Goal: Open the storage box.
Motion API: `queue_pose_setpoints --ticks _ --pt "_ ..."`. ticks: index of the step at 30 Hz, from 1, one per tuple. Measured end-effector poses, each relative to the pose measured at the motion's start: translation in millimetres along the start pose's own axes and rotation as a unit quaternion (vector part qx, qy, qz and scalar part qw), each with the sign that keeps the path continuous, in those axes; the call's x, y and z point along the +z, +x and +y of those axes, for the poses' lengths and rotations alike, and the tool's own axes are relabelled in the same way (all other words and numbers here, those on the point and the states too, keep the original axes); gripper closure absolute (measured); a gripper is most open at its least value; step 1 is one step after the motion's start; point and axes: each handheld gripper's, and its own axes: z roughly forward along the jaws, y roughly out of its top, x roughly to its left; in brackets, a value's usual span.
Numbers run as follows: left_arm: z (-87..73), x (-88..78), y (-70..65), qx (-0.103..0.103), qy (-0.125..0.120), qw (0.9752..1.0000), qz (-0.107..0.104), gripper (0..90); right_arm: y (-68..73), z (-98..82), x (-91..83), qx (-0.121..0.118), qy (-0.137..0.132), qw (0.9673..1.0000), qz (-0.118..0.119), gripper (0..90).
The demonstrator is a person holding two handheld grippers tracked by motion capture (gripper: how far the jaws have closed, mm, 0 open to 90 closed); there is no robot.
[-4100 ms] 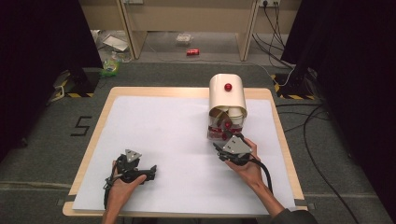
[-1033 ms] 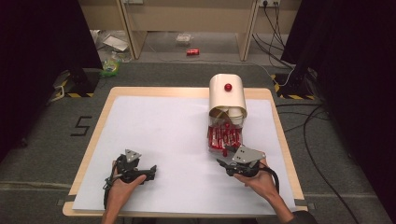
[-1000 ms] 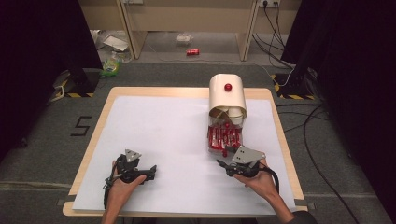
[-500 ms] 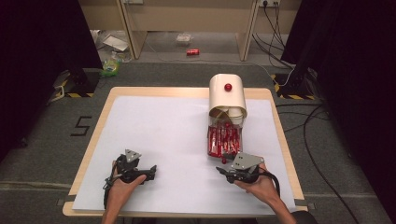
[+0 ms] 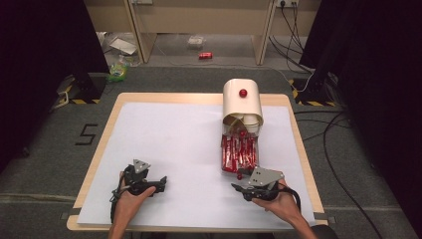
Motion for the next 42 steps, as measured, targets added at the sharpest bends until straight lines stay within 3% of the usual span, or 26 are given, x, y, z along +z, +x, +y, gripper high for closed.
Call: queue_pose_setpoints --ticks 4,8,12,17,28,36,42 --pt "0.0 0.0 0.1 0.000 0.000 1.0000 0.000 0.1 0.0 0.0 -1.0 0.001 0.001 1.0000 0.001 45.3" --pt "0.1 0.0 0.0 0.000 0.000 1.0000 0.000 0.1 -1.8 -0.1 -1.4 0.021 -0.003 0.9998 0.004 45.0" --pt "0.1 0.1 0.0 0.000 0.000 1.0000 0.000 0.1 -4.8 2.7 -4.8 0.028 -0.024 0.9989 -0.030 42.7" --pt "0.0 0.2 -0.1 0.001 0.000 1.0000 0.000 0.0 -9.2 5.1 -8.2 0.054 -0.044 0.9965 -0.046 44.1" --pt "0.0 0.3 -0.3 0.001 0.000 1.0000 0.001 0.0 -17.1 10.0 -3.2 0.086 -0.036 0.9931 -0.072 47.2" --pt "0.2 0.4 -0.4 0.002 0.001 1.0000 0.002 0.0 -24.0 17.1 3.2 0.095 -0.034 0.9911 -0.087 48.6" --pt "0.4 0.5 -0.5 0.002 0.002 1.0000 0.002 0.0 -32.5 18.7 6.9 0.120 -0.037 0.9869 -0.102 49.0"
